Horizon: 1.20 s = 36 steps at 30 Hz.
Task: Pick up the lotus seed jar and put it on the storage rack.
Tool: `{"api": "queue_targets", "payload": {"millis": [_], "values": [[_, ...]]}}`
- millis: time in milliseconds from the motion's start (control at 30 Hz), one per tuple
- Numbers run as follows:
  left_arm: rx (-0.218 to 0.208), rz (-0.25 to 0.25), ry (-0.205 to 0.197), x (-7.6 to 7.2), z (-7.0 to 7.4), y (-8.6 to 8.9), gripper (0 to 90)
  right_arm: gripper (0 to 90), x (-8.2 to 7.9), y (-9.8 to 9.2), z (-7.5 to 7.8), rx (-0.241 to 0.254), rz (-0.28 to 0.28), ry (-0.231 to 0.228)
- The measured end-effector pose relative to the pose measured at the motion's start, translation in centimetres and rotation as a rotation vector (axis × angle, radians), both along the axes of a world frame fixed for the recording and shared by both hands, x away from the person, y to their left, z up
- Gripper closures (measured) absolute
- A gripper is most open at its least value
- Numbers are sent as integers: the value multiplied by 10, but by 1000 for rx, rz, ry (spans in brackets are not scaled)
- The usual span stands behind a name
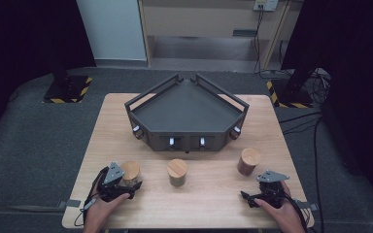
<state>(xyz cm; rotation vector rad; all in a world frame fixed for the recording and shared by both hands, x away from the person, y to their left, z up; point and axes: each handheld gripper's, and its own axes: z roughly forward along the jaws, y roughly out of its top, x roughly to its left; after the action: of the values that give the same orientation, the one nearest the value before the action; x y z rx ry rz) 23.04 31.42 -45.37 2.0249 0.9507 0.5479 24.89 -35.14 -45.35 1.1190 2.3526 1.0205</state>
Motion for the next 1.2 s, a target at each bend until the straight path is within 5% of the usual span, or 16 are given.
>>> {"api": "queue_targets", "payload": {"millis": [400,867,1200], "values": [[-36,-17,-3,2,-1,6,238,13,0,0,0,1,-2,0],[-38,-27,-22,-3,5,9,244,13,0,0,0,1,-3,0],[-23,-80,-44,-4,16,7,244,13,-1,0,0,1,-3,0]]}}
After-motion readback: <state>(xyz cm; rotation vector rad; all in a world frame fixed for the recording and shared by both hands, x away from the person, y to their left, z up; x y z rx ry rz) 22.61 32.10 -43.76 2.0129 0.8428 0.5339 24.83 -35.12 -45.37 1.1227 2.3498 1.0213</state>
